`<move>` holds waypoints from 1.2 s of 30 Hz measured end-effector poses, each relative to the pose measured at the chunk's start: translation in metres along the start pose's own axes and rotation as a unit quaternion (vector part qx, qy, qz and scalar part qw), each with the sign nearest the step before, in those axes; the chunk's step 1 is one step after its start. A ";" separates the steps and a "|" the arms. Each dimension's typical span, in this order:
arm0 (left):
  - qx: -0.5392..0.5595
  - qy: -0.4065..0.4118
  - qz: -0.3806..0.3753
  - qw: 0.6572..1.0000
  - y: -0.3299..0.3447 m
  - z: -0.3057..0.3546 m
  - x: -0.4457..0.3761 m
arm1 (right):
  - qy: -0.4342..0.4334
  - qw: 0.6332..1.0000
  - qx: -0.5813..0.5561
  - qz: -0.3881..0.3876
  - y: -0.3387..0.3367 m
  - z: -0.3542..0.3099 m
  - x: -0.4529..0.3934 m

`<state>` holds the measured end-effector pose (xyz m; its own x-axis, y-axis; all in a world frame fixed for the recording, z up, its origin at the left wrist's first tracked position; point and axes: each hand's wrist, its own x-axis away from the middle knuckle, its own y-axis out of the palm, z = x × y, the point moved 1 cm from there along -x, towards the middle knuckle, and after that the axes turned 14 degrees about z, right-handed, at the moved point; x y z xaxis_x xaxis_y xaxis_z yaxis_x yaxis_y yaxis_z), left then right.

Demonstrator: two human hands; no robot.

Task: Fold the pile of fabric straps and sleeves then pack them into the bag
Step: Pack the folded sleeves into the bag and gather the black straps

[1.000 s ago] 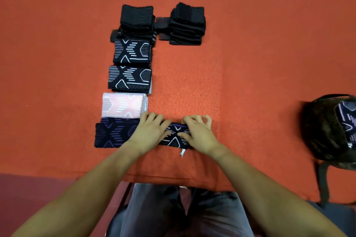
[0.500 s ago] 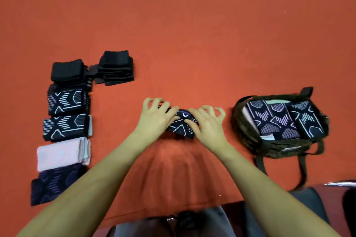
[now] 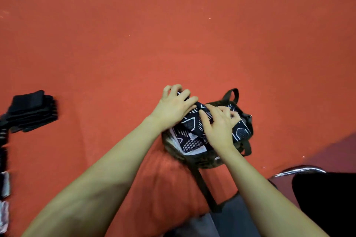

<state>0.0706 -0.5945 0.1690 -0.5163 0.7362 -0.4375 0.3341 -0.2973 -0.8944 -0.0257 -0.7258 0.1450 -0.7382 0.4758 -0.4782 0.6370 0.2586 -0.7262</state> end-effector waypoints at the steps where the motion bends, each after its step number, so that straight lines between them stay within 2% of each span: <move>1: 0.007 0.022 -0.022 0.999 0.009 0.009 -0.011 | 0.025 1.000 0.011 0.000 -0.001 0.013 0.000; 6: 0.078 0.118 -0.117 0.983 0.054 0.043 -0.044 | 0.097 0.993 0.072 -0.017 0.000 0.062 0.010; 11: 0.126 0.138 -0.245 0.951 0.086 0.064 -0.053 | 0.112 0.980 0.148 -0.074 0.010 0.086 0.030; 13: 0.117 0.103 -0.282 0.947 0.094 0.070 -0.048 | 0.099 0.970 0.194 -0.110 0.015 0.090 0.037; 16: 0.133 -0.037 -0.284 0.949 0.098 0.070 -0.032 | 0.108 0.959 0.229 -0.128 0.021 0.095 0.040; 20: 0.199 -0.098 -0.293 0.930 0.098 0.072 -0.010 | 0.110 0.964 0.191 -0.149 0.029 0.094 0.038; 22: 0.231 -0.124 -0.294 0.919 0.099 0.071 -0.007 | 0.119 0.962 0.159 -0.186 0.031 0.091 0.035; 28: 0.218 -0.101 -0.333 0.912 0.099 0.074 -0.004 | 0.127 0.943 0.171 -0.257 0.025 0.091 0.035; 33: 0.178 -0.081 -0.309 0.931 0.085 0.065 0.005 | 0.101 0.955 0.159 -0.228 0.023 0.078 0.028; 36: 0.179 -0.111 -0.279 0.937 0.069 0.054 0.016 | 0.072 0.961 0.156 -0.218 0.026 0.060 0.023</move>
<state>0.0427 -0.6357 0.0953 -0.6960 0.7051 0.1355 -0.3030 -0.1174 -0.9457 -0.0393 -0.7586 0.0850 -0.8674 0.4961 -0.0381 0.1605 0.2065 -0.9652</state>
